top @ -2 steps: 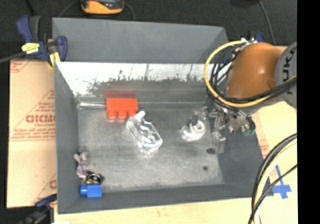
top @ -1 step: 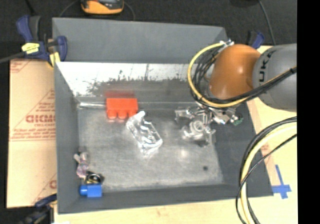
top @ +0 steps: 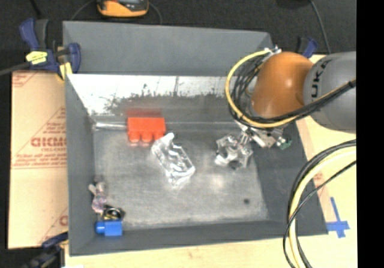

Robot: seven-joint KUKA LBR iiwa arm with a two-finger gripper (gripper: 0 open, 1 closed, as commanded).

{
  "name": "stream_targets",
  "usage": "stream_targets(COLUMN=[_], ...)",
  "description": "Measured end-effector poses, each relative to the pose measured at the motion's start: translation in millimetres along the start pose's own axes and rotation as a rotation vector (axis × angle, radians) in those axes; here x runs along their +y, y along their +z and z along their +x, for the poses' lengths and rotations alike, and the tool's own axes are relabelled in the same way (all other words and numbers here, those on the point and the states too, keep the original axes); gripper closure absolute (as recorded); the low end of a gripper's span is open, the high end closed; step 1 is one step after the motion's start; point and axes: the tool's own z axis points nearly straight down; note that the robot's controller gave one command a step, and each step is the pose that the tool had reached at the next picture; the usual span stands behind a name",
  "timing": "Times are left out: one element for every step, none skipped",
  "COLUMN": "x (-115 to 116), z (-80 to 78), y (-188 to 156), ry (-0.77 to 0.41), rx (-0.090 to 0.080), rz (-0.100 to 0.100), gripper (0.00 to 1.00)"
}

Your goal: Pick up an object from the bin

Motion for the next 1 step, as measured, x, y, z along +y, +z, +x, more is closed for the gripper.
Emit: stream_targets(x=[19.4], z=[-21.9], y=[-209.7], ry=[-0.136], rx=[-0.003], rz=[0.004], gripper=[1.0])
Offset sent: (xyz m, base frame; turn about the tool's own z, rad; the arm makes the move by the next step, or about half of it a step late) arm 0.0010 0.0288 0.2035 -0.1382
